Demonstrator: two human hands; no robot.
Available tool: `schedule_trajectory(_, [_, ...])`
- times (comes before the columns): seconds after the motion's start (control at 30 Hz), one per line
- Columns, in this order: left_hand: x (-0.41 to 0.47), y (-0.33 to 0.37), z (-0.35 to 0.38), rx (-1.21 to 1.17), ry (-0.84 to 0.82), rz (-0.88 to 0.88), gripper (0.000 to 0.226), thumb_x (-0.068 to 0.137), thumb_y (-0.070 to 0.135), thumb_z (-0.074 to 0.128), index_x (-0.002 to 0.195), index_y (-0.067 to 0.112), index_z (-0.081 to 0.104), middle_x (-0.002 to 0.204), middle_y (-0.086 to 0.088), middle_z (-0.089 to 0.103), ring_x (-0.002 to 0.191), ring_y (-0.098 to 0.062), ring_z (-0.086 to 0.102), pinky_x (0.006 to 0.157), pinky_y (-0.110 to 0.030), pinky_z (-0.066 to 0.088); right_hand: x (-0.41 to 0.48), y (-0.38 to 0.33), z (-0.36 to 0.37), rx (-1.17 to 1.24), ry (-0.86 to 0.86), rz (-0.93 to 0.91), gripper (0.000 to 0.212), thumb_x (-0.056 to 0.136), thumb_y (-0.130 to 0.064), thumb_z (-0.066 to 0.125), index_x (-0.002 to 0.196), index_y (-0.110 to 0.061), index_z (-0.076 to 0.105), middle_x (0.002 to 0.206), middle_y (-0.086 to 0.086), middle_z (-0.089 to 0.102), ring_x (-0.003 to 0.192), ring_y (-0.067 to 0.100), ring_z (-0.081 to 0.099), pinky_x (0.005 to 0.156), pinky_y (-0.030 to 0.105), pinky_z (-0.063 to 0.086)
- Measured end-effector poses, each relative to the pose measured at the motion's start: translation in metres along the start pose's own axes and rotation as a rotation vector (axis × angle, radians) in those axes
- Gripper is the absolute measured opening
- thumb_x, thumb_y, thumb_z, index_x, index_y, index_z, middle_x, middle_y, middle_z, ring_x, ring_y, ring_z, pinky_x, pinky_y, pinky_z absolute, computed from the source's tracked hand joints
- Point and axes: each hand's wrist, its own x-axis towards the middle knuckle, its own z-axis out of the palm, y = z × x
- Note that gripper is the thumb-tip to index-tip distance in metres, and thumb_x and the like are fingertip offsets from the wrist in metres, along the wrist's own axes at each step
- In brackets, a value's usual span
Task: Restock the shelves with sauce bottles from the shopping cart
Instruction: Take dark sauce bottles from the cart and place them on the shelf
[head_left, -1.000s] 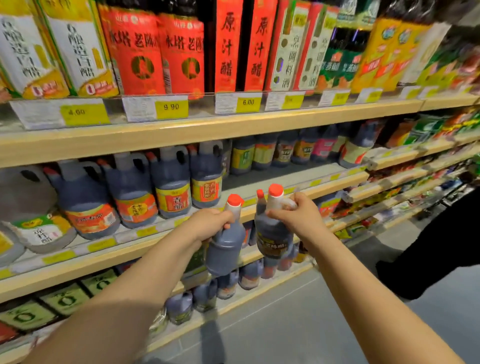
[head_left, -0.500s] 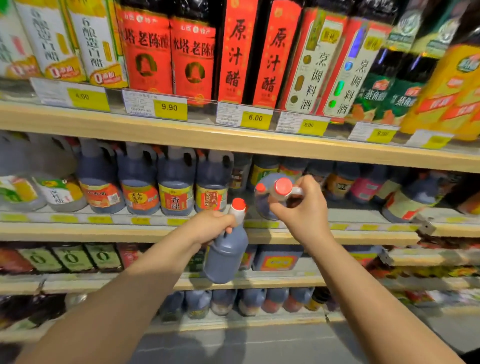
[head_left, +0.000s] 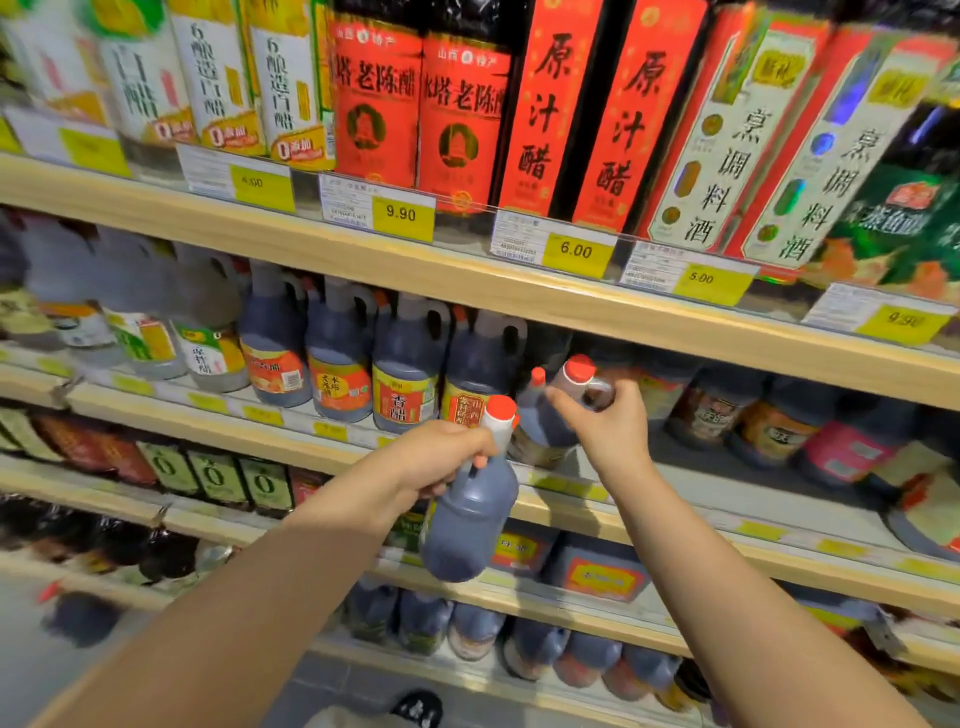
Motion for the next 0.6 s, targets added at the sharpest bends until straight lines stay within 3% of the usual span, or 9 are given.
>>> schedule_trajectory(0.07, [0.003, 0.0, -0.001, -0.008, 0.007, -0.006, 0.025, 0.08, 0.025, 0.057, 0.056, 0.021, 0.049, 0.048, 0.003, 0.032, 0.043, -0.013, 0.025, 0.046, -0.023, 0.02, 0.008, 0.004, 0.002, 0.077, 0.003, 0.037, 0.031, 0.073, -0.025, 0.081, 0.071, -0.021, 0.05, 0.068, -0.009, 0.052, 0.065, 0.004, 0.05, 0.056, 0.015, 0.039])
schedule_trajectory(0.13, [0.006, 0.001, -0.002, -0.007, 0.013, -0.001, 0.025, 0.08, 0.025, 0.057, 0.056, 0.021, 0.049, 0.046, 0.003, 0.031, 0.043, -0.013, 0.025, 0.047, -0.024, 0.019, 0.013, 0.011, 0.003, 0.096, -0.019, 0.055, 0.027, 0.073, -0.027, 0.081, 0.084, -0.013, 0.061, 0.075, -0.006, 0.06, 0.073, 0.008, 0.057, 0.063, 0.019, 0.04])
schedule_trajectory(0.23, [0.008, 0.0, -0.002, 0.005, 0.005, -0.002, 0.024, 0.08, 0.026, 0.058, 0.057, 0.021, 0.05, 0.048, 0.002, 0.031, 0.044, -0.013, 0.025, 0.047, -0.024, 0.019, 0.018, 0.024, 0.013, 0.115, -0.005, 0.085, 0.059, 0.07, -0.026, 0.084, 0.118, -0.009, 0.054, 0.103, -0.002, 0.06, 0.096, 0.01, 0.057, 0.079, 0.02, 0.042])
schedule_trajectory(0.4, [0.01, -0.005, -0.004, 0.003, -0.001, -0.019, 0.023, 0.081, 0.026, 0.057, 0.059, 0.019, 0.051, 0.049, 0.002, 0.031, 0.043, -0.012, 0.025, 0.046, -0.023, 0.017, 0.026, 0.035, 0.031, 0.142, 0.094, 0.155, 0.055, 0.067, -0.033, 0.084, 0.108, -0.02, 0.049, 0.107, 0.004, 0.059, 0.104, 0.024, 0.059, 0.089, 0.038, 0.05])
schedule_trajectory(0.5, [0.012, -0.005, -0.004, 0.008, -0.015, -0.027, 0.023, 0.08, 0.026, 0.058, 0.058, 0.02, 0.053, 0.05, 0.001, 0.032, 0.043, -0.012, 0.026, 0.047, -0.024, 0.018, 0.023, 0.038, 0.034, 0.169, 0.111, 0.238, 0.071, 0.071, -0.038, 0.081, 0.128, -0.015, 0.045, 0.112, -0.002, 0.053, 0.105, 0.017, 0.053, 0.09, 0.032, 0.045])
schedule_trajectory(0.6, [0.011, -0.004, -0.007, -0.011, -0.004, -0.038, 0.023, 0.08, 0.027, 0.059, 0.059, 0.019, 0.053, 0.048, 0.003, 0.031, 0.043, -0.012, 0.026, 0.046, -0.023, 0.018, 0.025, 0.04, 0.031, 0.21, 0.086, 0.273, 0.066, 0.07, -0.034, 0.082, 0.125, -0.014, 0.05, 0.11, -0.003, 0.058, 0.103, 0.017, 0.057, 0.082, 0.028, 0.043])
